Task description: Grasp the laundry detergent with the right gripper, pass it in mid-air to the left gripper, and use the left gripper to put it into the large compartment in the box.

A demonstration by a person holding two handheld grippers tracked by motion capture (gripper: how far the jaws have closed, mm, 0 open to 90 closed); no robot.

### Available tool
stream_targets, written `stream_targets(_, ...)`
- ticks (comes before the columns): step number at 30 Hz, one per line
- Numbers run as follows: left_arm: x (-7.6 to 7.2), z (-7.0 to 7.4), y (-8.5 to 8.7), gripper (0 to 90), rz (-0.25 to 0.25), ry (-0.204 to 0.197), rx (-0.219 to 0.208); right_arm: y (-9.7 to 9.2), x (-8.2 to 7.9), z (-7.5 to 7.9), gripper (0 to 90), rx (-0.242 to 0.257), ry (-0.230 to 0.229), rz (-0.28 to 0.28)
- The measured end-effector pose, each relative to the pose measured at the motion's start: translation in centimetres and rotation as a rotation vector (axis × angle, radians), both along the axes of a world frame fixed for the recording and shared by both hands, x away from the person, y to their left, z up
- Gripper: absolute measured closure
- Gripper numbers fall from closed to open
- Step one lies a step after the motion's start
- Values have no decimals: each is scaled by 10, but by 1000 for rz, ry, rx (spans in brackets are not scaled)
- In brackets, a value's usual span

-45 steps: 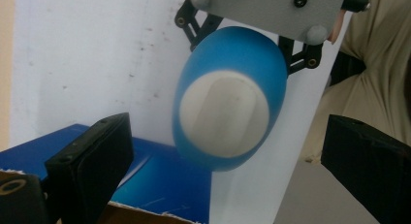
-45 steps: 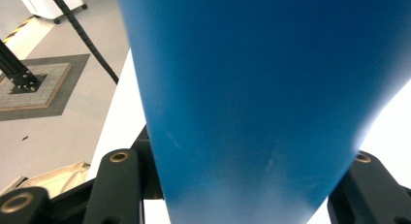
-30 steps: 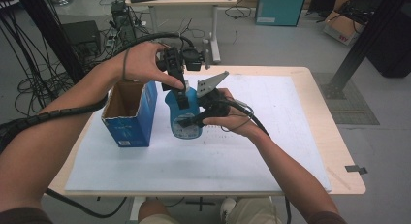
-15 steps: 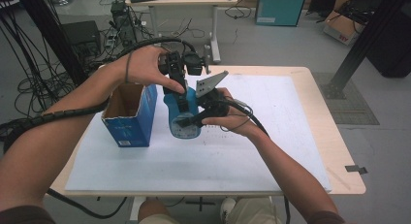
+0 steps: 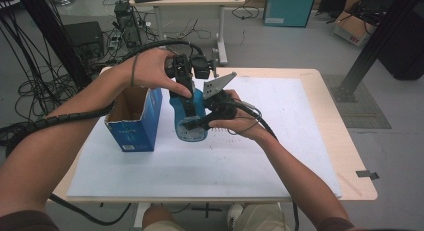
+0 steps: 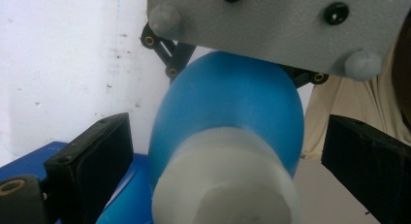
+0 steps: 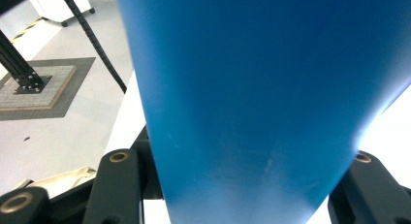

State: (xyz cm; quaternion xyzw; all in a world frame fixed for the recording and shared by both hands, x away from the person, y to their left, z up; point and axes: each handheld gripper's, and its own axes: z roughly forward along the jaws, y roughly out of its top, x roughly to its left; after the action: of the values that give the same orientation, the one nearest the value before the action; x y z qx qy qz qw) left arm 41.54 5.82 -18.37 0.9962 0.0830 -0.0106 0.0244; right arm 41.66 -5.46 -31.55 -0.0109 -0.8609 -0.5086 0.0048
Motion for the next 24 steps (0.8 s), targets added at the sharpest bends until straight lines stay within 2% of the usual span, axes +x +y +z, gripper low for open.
stream_targets(3, 0, 0, 0, 50, -7, -10, -1, 0, 0, 0, 441, -1, -2, -1)
stream_targets(4, 0, 0, 0, 50, -6, 2, -2, 0, 0, 1, 441, -1, -4, -1)
stream_targets(12, -2, 2, 0, 50, -8, -3, -8, 0, -1, 2, 441, 0, -2, -2)
stream_targets(17, -4, 4, 0, 50, -8, -9, -16, 1, -2, 4, 441, -2, -16, 2)
stream_targets(19, -5, 4, 0, 50, -9, -10, -18, 1, -3, 5, 441, 0, -5, 3)
stream_targets(24, -6, 4, 1, 50, -7, -11, -11, 1, -3, 6, 440, -4, -9, 3)
